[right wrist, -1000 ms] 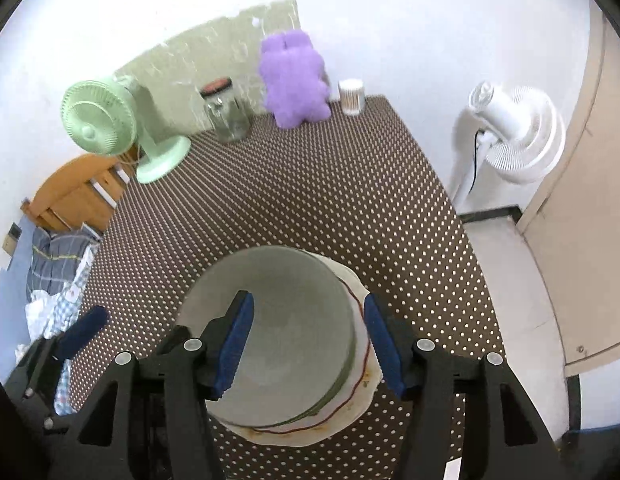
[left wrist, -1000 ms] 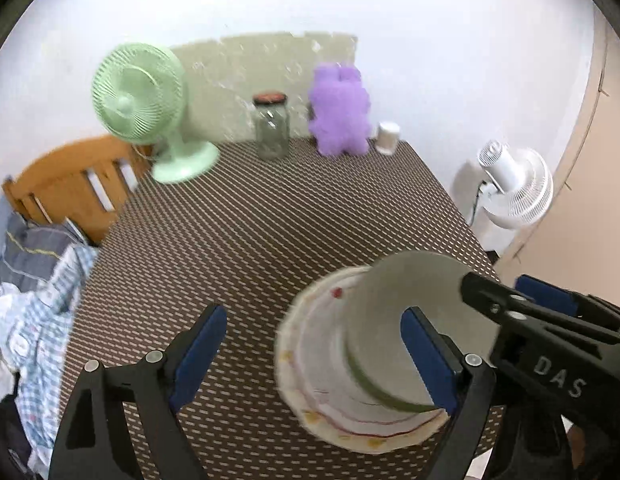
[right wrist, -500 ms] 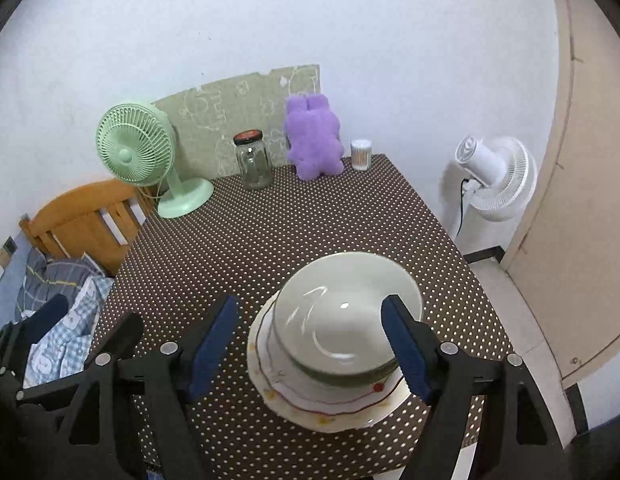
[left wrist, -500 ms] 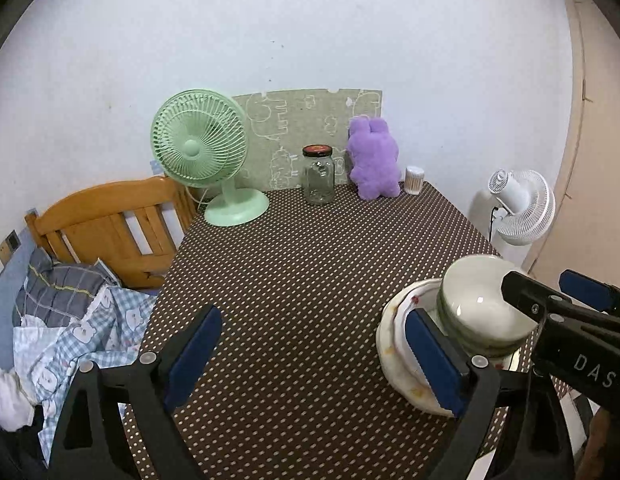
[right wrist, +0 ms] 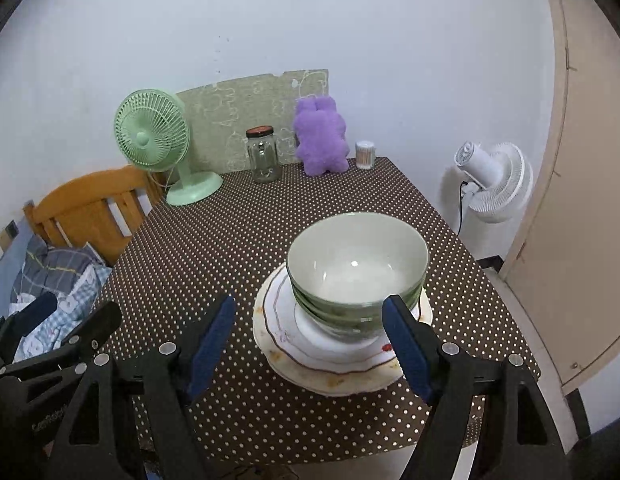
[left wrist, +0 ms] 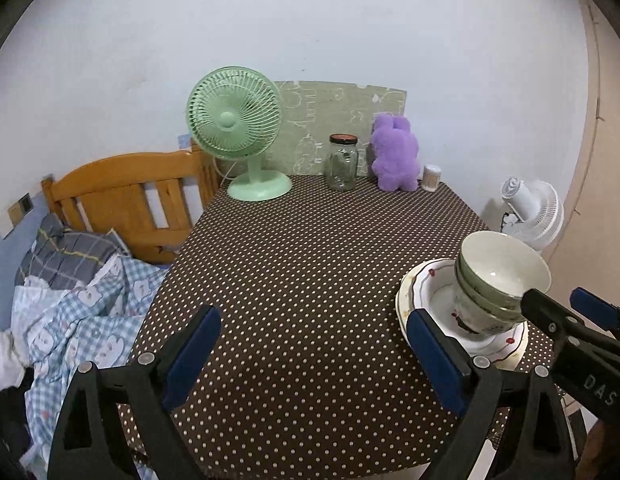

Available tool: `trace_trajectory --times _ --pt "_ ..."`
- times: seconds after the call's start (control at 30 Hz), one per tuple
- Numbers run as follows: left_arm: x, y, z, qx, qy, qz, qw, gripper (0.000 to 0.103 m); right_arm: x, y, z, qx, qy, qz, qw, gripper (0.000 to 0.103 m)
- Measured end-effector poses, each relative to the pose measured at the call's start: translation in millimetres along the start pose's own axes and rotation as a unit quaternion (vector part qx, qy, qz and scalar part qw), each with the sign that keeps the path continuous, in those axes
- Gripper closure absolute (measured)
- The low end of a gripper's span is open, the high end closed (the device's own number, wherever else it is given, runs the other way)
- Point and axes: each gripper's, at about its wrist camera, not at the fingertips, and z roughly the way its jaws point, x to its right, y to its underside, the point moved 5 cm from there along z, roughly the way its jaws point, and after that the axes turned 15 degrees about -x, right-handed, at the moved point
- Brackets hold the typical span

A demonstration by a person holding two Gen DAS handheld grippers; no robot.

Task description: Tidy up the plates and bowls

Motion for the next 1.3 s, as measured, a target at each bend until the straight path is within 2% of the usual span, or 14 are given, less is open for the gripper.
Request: trace_trajectory --times 0.5,0.7,0.87,1.3 --pt "13 27 -13 0.017 -0.005 -0.022 0.9996 0.006 7 22 -11 0.013 -0.006 -0.044 0.999 0.021" --pt "18 28 -12 0.02 0.002 -0.019 0.9996 0.006 14 27 -11 0.018 -0.002 -0.038 0.999 0.021" --pt "19 30 -9 0.002 0.01 -0.018 0.9998 0.005 17 28 -12 0.019 -0.001 -0.034 0.999 0.021" --pt "25 32 -21 0.017 0.003 -0.009 0.9998 0.004 24 36 -15 0.01 -0.004 -0.016 1.0 0.02"
